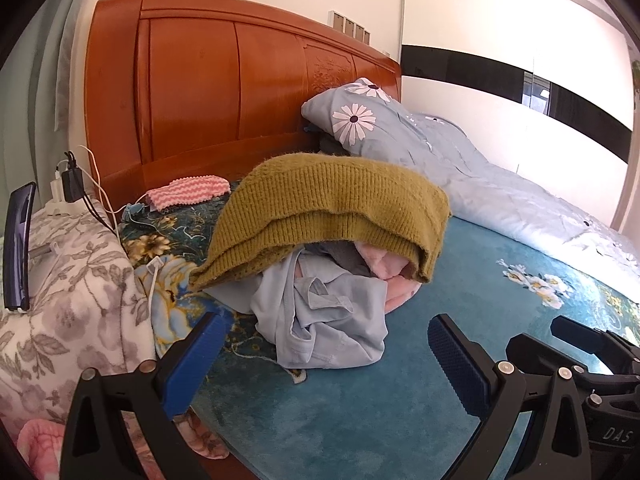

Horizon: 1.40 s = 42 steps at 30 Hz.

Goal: Fold clothes

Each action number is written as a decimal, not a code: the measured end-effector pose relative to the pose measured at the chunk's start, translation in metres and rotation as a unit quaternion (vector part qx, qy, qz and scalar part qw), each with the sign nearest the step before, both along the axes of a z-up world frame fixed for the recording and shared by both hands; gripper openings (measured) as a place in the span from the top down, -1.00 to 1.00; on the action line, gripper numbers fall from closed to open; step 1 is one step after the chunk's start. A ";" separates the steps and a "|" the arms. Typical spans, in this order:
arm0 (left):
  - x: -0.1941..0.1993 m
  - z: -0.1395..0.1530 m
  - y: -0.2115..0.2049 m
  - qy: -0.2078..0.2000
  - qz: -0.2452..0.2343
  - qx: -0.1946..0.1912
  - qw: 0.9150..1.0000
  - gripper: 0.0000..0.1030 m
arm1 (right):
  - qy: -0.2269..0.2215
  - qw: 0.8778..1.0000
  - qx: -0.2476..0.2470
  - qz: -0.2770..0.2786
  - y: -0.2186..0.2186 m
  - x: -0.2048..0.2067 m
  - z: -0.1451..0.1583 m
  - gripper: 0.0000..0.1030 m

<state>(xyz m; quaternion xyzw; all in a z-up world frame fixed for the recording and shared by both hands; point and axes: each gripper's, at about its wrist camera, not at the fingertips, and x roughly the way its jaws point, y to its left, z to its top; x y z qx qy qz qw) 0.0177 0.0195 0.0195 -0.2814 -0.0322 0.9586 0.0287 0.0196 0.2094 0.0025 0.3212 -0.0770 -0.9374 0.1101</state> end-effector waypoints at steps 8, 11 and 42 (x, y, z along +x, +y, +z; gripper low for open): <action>0.000 -0.001 -0.002 -0.003 0.000 0.002 1.000 -1.00 | 0.002 1.000 0.003 0.007 -0.003 0.001 0.002 -0.80; -0.002 -0.002 -0.003 -0.005 -0.001 0.005 1.000 -1.00 | -0.002 1.000 0.013 0.010 -0.005 -0.002 0.001 -0.80; -0.041 -0.050 -0.106 -0.052 0.069 0.120 0.989 -1.00 | 0.108 0.945 0.295 0.092 -0.118 -0.159 -0.010 -0.79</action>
